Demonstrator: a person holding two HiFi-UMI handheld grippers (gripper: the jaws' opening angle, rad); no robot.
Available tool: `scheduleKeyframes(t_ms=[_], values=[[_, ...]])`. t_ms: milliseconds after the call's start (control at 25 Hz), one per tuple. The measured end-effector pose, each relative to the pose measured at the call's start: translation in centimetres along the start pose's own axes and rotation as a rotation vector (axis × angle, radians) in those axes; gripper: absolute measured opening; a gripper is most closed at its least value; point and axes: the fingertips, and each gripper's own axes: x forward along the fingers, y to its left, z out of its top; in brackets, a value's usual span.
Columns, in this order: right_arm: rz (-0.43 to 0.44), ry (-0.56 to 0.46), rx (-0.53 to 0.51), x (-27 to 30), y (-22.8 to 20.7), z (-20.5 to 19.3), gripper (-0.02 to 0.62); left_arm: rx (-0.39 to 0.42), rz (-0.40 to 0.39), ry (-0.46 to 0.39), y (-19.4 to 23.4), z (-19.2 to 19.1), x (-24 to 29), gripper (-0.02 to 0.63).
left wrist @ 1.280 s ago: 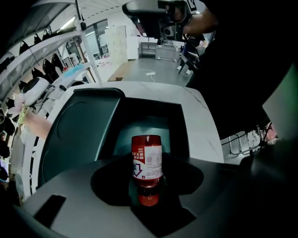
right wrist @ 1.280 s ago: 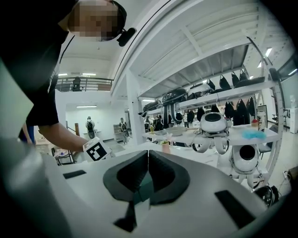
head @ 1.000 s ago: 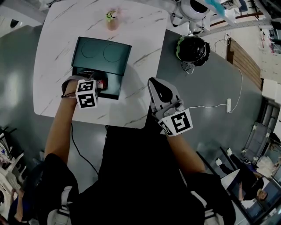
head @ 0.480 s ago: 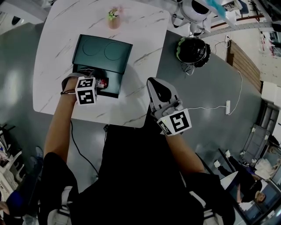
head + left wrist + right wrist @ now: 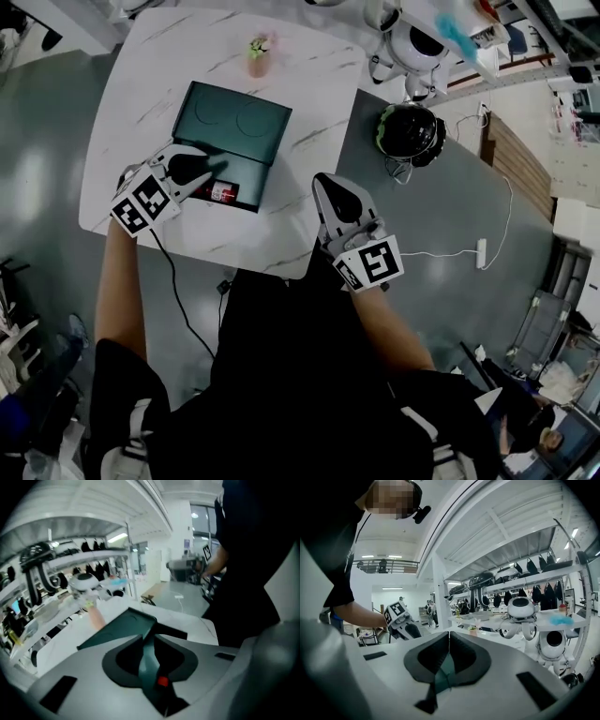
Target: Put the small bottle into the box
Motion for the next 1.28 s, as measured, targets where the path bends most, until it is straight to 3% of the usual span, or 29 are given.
scheduleKeyframes(t_ms=[120,320,440,520,640,800,960,1080,1280], values=[[0.05,-0.027,-0.028,1.0,0.6,1.2,0.032,-0.152,0.194,-0.265,2.0,3.4,-5.0,0.03],[0.154,-0.079,-0.061,1.6,1.8,3.5,0.032,-0.492,0.499,-0.767,2.1,6.3,-15.3,0.015],[0.243,-0.123,-0.081,1.9,2.1,5.0,0.032,-0.602,0.734,-0.961,0.0,6.0,-20.3,0.015],[0.303,-0.153,-0.087,2.2,2.2,5.9,0.032,-0.614,0.895,-0.981,-2.2,5.7,-22.3,0.015],[0.392,-0.191,-0.102,1.9,2.4,7.5,0.031,-0.609,1.092,-0.943,-6.3,6.2,-23.5,0.015],[0.48,-0.209,-0.123,0.1,2.8,9.1,0.031,-0.626,1.298,-0.894,-12.3,7.5,-23.7,0.015],[0.558,-0.212,-0.157,-2.1,3.3,9.4,0.031,-0.697,1.488,-0.849,-18.8,7.7,-22.9,0.015],[0.612,-0.225,-0.174,-3.7,3.7,9.2,0.031,-0.736,1.57,-0.808,-23.2,8.2,-22.0,0.015],[0.682,-0.21,-0.146,-6.4,4.5,7.8,0.031,-0.787,1.607,-0.742,-28.4,8.8,-19.4,0.015]])
